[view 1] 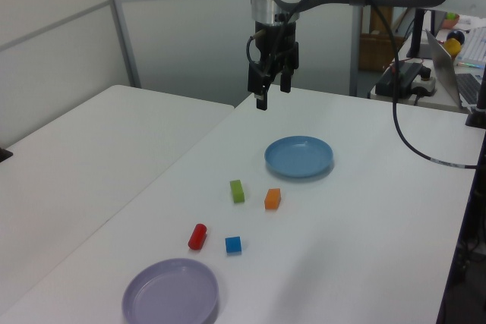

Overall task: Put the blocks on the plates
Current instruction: 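Move the gripper down over the green block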

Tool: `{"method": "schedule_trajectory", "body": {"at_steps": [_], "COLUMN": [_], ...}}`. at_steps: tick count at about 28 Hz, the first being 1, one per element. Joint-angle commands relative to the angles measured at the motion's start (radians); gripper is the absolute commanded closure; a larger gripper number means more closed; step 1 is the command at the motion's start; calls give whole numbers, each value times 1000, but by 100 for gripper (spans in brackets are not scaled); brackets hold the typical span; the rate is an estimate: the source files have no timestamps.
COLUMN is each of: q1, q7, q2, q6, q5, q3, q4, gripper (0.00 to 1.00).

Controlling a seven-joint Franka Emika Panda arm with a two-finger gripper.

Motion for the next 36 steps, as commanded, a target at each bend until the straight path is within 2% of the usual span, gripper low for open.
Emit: {"method": "schedule_trajectory", "body": {"at_steps": [1, 12, 17, 23, 29, 34, 36], "q1": [-5, -6, -5, -23, -42, -55, -57], "q7": [-31, -33, -33, -7, 127, 305, 420], "q2": [40, 126, 188, 237, 281, 349, 389], "q6": [10, 98, 154, 228, 254, 338, 392], "q5": [-4, -25, -83, -83, -70, -70, -70], "q3": [-20, -20, -20, -20, -20, -19, -19], "q4": [-8, -7, -7, -10, -13, -13, -13], "gripper": [0, 0, 0, 0, 0, 0, 0]}}
